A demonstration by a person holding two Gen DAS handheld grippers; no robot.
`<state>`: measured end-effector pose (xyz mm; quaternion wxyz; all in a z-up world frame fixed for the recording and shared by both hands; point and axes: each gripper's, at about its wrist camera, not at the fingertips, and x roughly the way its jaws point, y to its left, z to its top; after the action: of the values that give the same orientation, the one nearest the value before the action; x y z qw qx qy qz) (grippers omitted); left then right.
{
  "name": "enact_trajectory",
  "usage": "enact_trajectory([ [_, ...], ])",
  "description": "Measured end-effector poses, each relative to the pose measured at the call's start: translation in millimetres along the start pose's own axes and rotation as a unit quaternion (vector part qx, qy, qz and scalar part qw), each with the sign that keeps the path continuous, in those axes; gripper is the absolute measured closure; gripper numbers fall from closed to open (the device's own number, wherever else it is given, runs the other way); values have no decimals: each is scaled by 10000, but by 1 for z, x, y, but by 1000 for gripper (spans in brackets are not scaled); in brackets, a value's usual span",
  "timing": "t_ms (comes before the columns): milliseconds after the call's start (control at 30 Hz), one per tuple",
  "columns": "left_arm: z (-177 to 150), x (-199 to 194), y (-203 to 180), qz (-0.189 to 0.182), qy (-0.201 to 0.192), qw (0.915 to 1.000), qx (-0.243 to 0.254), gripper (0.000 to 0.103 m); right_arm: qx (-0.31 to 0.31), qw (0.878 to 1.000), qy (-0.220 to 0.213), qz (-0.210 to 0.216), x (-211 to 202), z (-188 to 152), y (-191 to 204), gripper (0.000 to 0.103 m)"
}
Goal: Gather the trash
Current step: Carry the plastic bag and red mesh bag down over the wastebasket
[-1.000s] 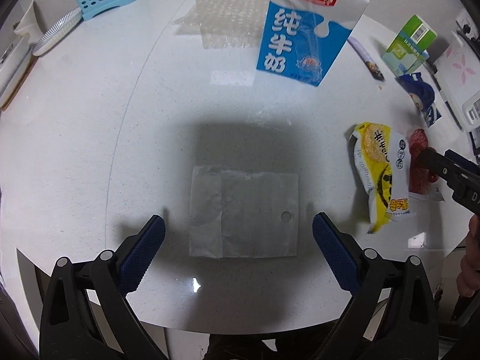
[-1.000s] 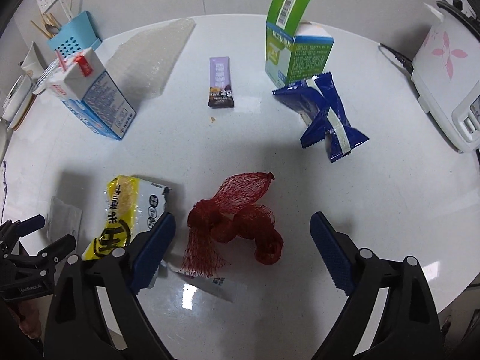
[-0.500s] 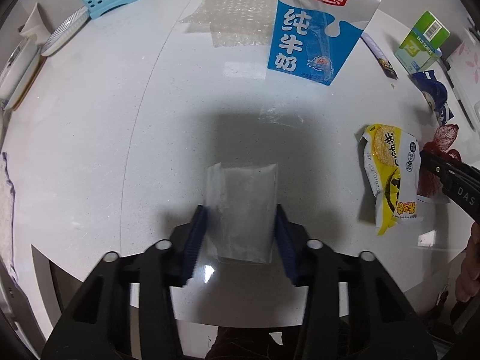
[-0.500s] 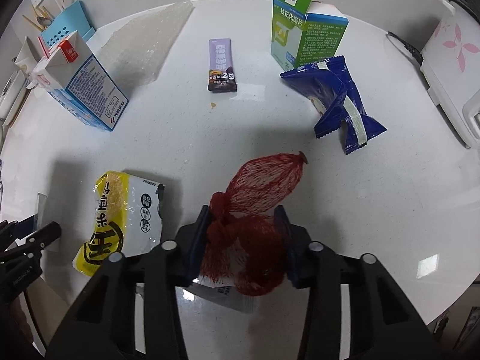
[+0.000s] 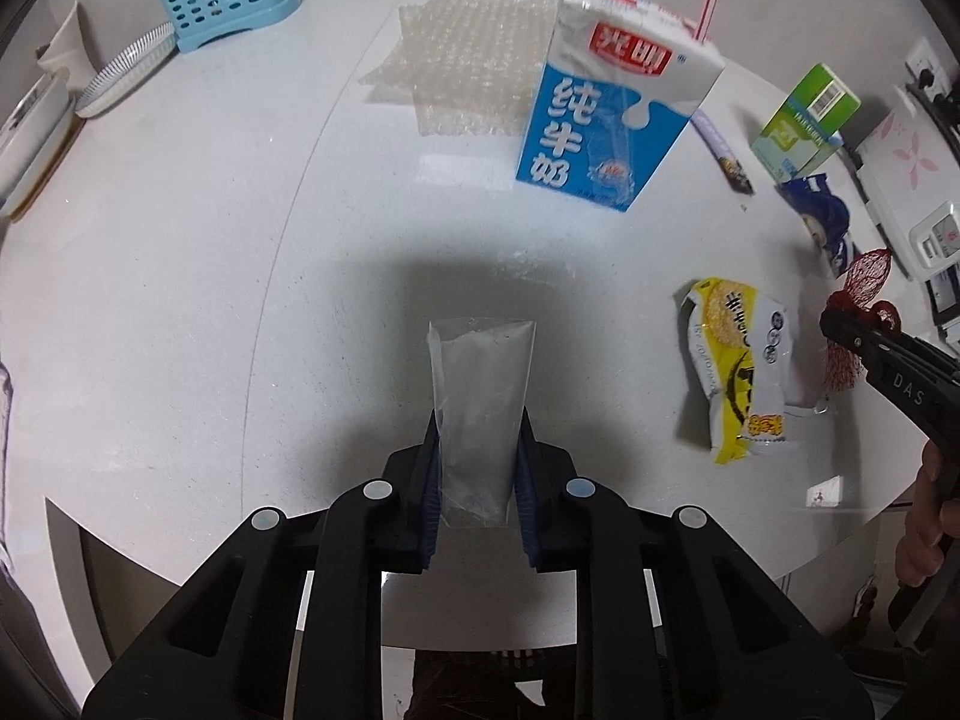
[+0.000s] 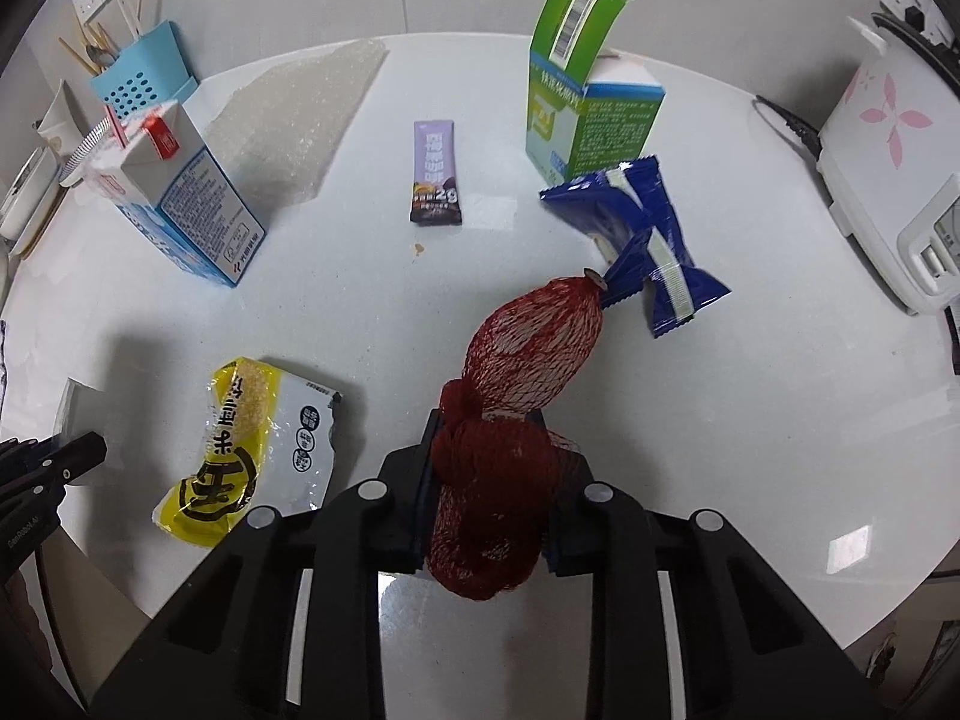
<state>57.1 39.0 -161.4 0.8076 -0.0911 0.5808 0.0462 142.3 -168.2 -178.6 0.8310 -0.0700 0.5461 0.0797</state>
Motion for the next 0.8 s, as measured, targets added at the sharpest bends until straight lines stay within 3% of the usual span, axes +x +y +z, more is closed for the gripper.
enact_trajectory([
  [467, -7, -44, -10, -186, -562, 9980, 222, 83, 95, 9981, -600, 23, -54, -12, -9, 78],
  [800, -40, -68, -22, -391, -689, 9963, 329, 83, -18, 9965, -798, 268, -95, -57, 2, 78],
])
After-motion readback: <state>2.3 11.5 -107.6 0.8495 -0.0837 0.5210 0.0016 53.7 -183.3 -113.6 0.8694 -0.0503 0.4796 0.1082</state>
